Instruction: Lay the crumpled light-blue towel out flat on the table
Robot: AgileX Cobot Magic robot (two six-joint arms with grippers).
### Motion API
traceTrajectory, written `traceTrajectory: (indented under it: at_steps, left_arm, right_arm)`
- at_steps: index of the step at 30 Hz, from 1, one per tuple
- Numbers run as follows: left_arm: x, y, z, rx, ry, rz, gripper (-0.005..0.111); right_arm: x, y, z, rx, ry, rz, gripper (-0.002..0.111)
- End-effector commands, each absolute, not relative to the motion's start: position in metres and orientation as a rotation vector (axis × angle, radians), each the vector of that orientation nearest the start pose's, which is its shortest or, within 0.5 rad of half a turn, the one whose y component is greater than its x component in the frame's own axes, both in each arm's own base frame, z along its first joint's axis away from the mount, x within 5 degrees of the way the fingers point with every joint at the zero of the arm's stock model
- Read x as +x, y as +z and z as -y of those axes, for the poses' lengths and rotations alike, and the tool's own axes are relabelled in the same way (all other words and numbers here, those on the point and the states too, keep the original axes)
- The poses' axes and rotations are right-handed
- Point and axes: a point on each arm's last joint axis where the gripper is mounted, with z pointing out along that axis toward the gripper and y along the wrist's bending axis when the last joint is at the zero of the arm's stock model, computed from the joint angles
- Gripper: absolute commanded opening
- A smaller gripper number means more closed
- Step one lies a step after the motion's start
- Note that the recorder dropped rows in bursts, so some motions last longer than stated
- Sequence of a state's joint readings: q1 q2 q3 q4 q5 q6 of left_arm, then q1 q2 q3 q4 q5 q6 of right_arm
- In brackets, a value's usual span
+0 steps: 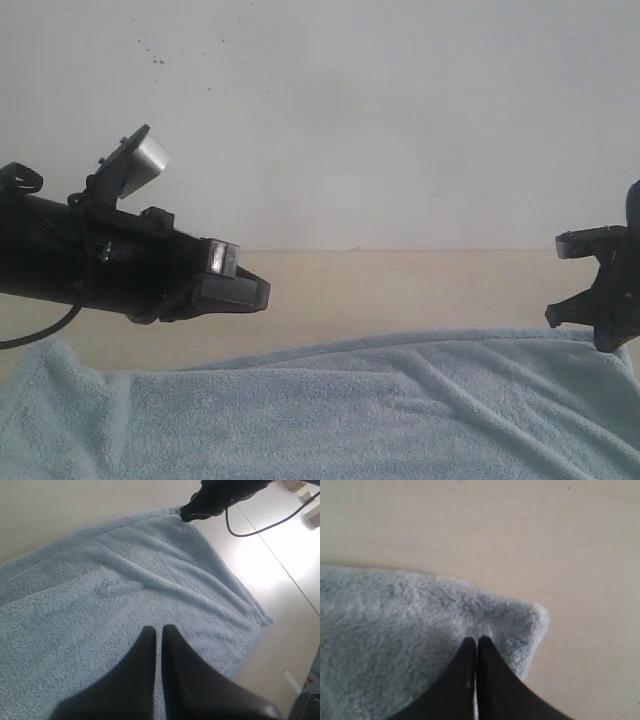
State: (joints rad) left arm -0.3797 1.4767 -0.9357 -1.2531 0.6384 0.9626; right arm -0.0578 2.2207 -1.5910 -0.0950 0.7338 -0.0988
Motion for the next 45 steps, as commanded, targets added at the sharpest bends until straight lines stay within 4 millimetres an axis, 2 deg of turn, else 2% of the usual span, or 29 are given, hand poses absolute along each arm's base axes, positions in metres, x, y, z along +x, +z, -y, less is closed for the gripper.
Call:
traceTrajectory:
  at_steps: [1,5,15,22,27,32,37,42,45]
  left_arm:
    - [0.264,0.272,0.163,0.52,-1.0,-2.227,0.004]
    - [0.264,0.272,0.163,0.524,-1.005,-2.228,0.004]
    - [0.264,0.272,0.163,0.544,-1.004,-2.222,0.004]
    - [0.263,0.272,0.164,0.552,-1.014,-2.224,0.004]
    - [0.262,0.272,0.164,0.555,-1.018,-2.224,0.004]
    - [0.263,0.272,0.164,0.548,-1.008,-2.223,0.004]
    - [0.265,0.272,0.163,0.533,-0.988,-2.219,0.004]
    - [0.266,0.272,0.162,0.522,-0.975,-2.217,0.004]
    - [0.268,0.272,0.161,0.515,-0.939,-2.205,0.004]
  right_arm:
    - [0.459,0.13,0.04,-0.102,-0.242,-2.781,0.0]
    - [0.462,0.13,0.041,-0.082,-0.261,-2.749,0.0]
    - [0.463,0.108,0.041,-0.08,-0.245,-2.781,0.0]
    - [0.467,0.099,0.042,-0.127,-0.272,-2.755,0.0]
    - [0.475,0.094,0.043,-0.203,-0.308,-2.674,0.0]
    - [0.482,0.098,0.041,-0.238,-0.301,-2.586,0.0]
    - [0.483,0.1,0.041,-0.242,-0.298,-2.567,0.0]
    - [0.484,0.121,0.041,-0.236,-0.303,-2.517,0.0]
    - [0.485,0.144,0.04,-0.193,-0.29,-2.46,0.0]
